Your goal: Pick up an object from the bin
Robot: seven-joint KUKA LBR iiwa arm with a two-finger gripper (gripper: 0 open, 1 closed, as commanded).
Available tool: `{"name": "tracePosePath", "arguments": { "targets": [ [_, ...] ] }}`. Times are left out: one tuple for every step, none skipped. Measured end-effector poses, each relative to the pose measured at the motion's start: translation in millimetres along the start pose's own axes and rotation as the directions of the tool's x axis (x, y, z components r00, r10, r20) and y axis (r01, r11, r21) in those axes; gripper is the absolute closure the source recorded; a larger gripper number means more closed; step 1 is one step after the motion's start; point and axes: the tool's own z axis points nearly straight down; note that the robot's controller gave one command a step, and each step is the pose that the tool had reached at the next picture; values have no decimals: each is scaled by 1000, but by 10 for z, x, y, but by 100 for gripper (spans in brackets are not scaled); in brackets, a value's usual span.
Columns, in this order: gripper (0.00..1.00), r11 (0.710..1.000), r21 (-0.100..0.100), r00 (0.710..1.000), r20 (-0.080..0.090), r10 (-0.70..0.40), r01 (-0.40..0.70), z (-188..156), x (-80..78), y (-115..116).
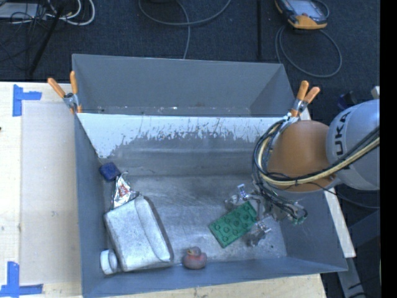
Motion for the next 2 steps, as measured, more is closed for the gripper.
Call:
{"name": "tracePosePath", "arguments": {
  "targets": [
    [100,1000,0,1000,-2,-1,1,-11,0,-4],
    [100,1000,3,1000,4,0,0,-649,-20,0]
  ]
}}
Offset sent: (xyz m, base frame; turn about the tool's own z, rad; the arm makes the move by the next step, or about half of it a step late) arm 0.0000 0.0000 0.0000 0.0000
